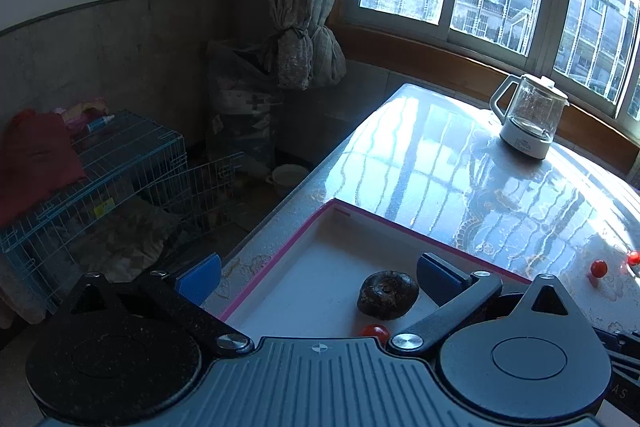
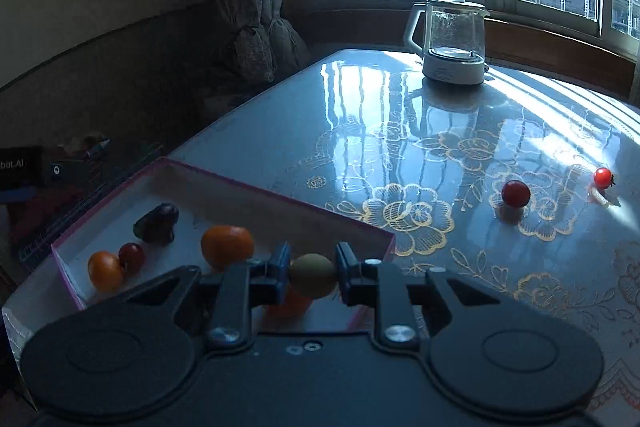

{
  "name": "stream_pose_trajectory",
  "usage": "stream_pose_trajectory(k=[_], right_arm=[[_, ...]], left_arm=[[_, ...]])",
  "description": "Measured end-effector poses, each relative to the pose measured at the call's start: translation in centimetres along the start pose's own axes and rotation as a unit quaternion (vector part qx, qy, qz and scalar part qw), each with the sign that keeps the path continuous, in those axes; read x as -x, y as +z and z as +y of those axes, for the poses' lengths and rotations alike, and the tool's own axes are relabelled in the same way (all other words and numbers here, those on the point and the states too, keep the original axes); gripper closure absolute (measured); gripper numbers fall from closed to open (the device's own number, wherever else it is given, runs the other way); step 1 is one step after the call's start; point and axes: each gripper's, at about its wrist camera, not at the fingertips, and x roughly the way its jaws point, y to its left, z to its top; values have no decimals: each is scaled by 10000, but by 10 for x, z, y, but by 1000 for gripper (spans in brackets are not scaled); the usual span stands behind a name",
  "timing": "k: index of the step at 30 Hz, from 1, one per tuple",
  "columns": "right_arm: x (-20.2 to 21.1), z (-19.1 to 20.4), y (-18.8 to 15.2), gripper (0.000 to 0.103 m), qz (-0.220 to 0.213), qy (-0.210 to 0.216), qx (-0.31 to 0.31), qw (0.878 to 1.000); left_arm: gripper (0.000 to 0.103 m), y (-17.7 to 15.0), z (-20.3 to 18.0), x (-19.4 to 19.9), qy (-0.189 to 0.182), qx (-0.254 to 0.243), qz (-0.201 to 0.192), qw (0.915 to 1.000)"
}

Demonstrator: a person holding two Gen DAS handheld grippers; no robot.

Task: Organize fruits
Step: 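Carry the brownish fruit into the pink tray and open the right tool, then reach the left tool to a red cherry tomato and close on it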

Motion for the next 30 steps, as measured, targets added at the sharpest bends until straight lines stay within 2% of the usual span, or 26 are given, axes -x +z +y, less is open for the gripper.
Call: stream_pose_trajectory(k=[7, 9, 14, 16, 17, 18, 20, 26, 30], right_arm=[[-2, 24, -19, 78, 222, -38, -39, 9997], [1, 25, -21, 72, 182, -101, -68, 9998], [15, 24, -21, 70, 4, -155, -179, 9997], [24, 20, -20, 64, -118, -212, -259, 9994], [29, 17, -20, 56, -178, -281, -313, 9990], [34, 13, -20, 44, -232, -351, -370, 9984], [47, 3, -21, 28, -378, -517, -498, 9967], [92, -38, -32, 16, -682, -1075, -821, 9885], [123, -73, -46, 11, -833, -1487, -1093, 9793]], left_arm=[[0, -1, 17, 11, 21, -13, -65, 10000], [0, -2, 19, 13, 13, -32, -71, 10000], [0, -2, 14, 18, -72, -101, -108, 9999], [0, -2, 7, 22, -163, -161, -129, 9997], [0, -2, 3, 22, -196, -188, -127, 9996], [0, -2, -3, 23, -253, -236, -116, 9993], [0, -2, -19, 26, -387, -295, -132, 9987], [0, -3, -105, 34, -1039, -640, -199, 9923], [0, -8, -190, 35, -1439, -925, -441, 9843]])
